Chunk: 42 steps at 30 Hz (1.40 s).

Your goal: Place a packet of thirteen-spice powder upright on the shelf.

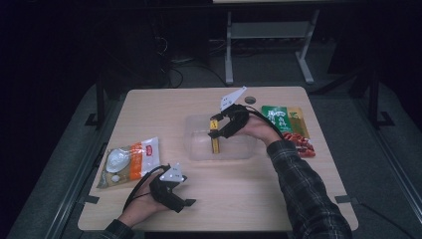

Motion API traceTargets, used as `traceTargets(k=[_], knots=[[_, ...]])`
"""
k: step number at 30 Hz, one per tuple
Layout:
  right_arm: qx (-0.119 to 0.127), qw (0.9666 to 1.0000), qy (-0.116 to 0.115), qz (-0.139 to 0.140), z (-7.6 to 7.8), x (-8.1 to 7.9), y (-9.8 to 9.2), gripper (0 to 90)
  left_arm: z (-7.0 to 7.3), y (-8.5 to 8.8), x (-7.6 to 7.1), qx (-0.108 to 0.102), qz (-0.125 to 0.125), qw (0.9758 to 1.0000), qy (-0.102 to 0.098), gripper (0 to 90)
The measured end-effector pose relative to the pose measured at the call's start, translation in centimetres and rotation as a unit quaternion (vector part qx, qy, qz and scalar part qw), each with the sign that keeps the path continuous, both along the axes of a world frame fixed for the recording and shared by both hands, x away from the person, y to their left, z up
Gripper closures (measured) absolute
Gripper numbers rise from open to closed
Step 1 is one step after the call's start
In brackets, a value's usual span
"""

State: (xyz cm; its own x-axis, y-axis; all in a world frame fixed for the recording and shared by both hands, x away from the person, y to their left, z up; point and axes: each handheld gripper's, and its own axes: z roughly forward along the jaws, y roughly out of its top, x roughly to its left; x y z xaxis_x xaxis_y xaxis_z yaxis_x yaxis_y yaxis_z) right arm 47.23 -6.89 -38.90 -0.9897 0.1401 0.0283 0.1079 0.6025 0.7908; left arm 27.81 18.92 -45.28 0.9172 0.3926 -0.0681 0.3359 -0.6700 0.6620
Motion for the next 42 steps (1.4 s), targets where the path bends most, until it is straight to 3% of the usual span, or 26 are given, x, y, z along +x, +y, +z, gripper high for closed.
traceTargets(k=[4, 5, 8, 10, 11, 13, 16, 19, 20, 21, 27, 36, 41, 42], knots=[[0.014, 0.9998, -0.006, -0.014, 1.1, -0.5, -0.5, 19.4, -0.1, 0.0, 0.0, -0.003, 0.002, 1.0, 0.003, 13.7], [0.019, 0.9996, 0.0, -0.022, 1.4, -0.7, -0.6, 18.9, 0.0, 0.0, 0.1, 0.006, -0.003, 1.0, 0.001, 13.7], [0.022, 0.9992, -0.003, -0.032, 2.3, -1.4, -1.1, 18.4, -0.1, -0.1, 0.1, 0.002, -0.002, 1.0, 0.001, 13.7], [0.017, 0.9989, -0.01, -0.042, 2.8, -1.9, -1.4, 18.0, 0.0, -0.1, 0.1, 0.006, -0.006, 1.0, 0.0, 13.7], [0.015, 0.9985, 0.001, -0.052, 3.1, -2.3, -1.5, 18.1, 0.0, -0.1, 0.1, 0.006, -0.006, 1.0, 0.001, 13.7], [0.01, 0.9979, -0.006, -0.064, 3.4, -2.9, -2.0, 18.4, 0.0, -0.1, 0.1, 0.003, -0.005, 1.0, 0.001, 13.7], [0.014, 0.9965, 0.001, -0.082, 3.8, -3.8, -2.5, 18.9, 0.0, -0.1, 0.1, 0.003, -0.005, 1.0, 0.001, 13.7], [0.0, 0.9953, 0.0, -0.097, 4.0, -4.3, -2.8, 18.7, 0.0, -0.1, 0.1, 0.002, -0.004, 1.0, 0.002, 13.7], [0.005, 0.9952, -0.012, -0.097, 4.1, -4.7, -3.0, 20.0, 0.0, -0.1, 0.1, 0.001, -0.004, 1.0, 0.002, 13.7], [0.007, 0.9947, -0.007, -0.103, 4.1, -5.2, -3.1, 20.3, 0.0, -0.1, 0.1, 0.001, -0.004, 1.0, 0.002, 13.7], [-0.007, 0.9928, -0.011, -0.119, 3.5, -7.7, -3.7, 20.1, 0.1, -0.1, 0.1, -0.004, 0.001, 1.0, 0.004, 13.7], [0.0, 0.991, -0.021, -0.132, 2.0, -10.4, -4.8, 21.0, 0.2, 0.0, 0.1, -0.007, 0.003, 1.0, -0.002, 13.8], [-0.004, 0.9898, -0.018, -0.141, 1.2, -11.9, -5.9, 21.0, 0.2, 0.0, 0.1, -0.008, 0.003, 1.0, -0.003, 13.8], [-0.003, 0.9892, -0.008, -0.146, 1.1, -12.2, -6.1, 20.8, 0.2, 0.0, 0.1, -0.005, 0.001, 1.0, -0.004, 13.8]])
